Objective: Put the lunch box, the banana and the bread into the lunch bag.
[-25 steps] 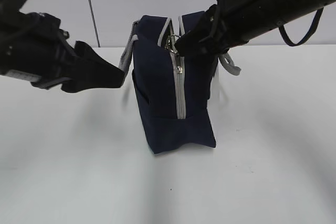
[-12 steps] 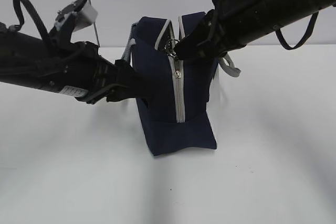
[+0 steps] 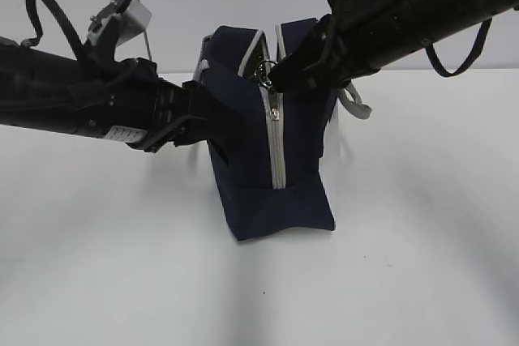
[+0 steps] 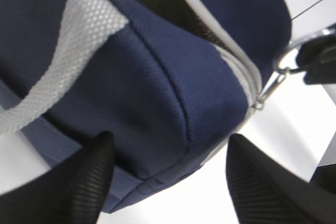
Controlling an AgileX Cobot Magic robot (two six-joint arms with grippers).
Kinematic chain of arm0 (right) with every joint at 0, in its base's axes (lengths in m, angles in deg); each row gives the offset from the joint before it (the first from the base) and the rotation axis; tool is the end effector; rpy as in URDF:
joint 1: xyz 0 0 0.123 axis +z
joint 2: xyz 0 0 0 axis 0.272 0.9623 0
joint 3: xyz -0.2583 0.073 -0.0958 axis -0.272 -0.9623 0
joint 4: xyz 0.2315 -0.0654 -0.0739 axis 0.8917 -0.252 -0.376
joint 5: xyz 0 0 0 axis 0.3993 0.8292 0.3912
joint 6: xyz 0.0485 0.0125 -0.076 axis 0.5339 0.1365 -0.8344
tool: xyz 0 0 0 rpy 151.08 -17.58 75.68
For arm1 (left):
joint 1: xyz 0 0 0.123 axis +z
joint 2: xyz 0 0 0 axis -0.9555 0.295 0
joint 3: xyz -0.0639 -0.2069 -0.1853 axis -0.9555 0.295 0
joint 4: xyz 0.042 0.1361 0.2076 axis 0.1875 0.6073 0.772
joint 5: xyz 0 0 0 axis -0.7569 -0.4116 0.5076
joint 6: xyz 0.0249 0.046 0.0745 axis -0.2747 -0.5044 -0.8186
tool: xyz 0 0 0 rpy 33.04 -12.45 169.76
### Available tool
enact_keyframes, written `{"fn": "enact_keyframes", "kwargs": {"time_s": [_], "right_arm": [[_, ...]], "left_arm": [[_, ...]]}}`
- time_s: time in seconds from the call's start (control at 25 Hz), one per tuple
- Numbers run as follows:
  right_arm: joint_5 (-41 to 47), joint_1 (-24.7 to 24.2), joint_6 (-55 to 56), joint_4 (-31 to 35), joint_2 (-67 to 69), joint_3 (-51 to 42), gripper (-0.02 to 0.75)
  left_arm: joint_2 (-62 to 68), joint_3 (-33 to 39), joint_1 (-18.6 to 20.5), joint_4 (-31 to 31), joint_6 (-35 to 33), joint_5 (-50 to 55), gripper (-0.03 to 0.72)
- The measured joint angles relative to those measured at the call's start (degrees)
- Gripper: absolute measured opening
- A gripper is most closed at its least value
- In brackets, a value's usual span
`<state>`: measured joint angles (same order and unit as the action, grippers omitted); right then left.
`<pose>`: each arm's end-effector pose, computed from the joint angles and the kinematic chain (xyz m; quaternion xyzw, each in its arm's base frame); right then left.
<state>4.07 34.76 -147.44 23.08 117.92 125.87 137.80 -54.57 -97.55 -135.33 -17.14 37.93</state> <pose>0.3071 0.1563 0.3076 -0.4698 0.7712 0.2168 0.3707 0.2738 -0.1753 0.2410 0.1928 0.8516 -0.3579 0.3310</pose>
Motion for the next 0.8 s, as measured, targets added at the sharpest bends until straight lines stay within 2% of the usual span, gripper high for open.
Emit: {"fn": "enact_keyframes", "kwargs": {"time_s": [0.24, 0.48, 0.6, 0.8], "right_arm": [[0.0, 0.0, 0.24, 0.07, 0.0, 0.0, -0.016], [0.0, 0.0, 0.84, 0.07, 0.0, 0.0, -0.016], [0.0, 0.0, 0.88, 0.07, 0.0, 0.0, -0.016], [-0.11, 0.0, 1.11, 0.07, 0.0, 0.46, -0.016]], "left_arm": [[1.13, 0.0, 0.0, -1.47, -0.82, -0.06, 0.26], [1.2, 0.0, 0.0, -2.04, -0.81, 0.43, 0.125], [1.25, 0.0, 0.0, -1.99, -0.81, 1.65, 0.025], [1.31, 0.0, 0.0, -1.39, -0.81, 4.15, 0.004]]}}
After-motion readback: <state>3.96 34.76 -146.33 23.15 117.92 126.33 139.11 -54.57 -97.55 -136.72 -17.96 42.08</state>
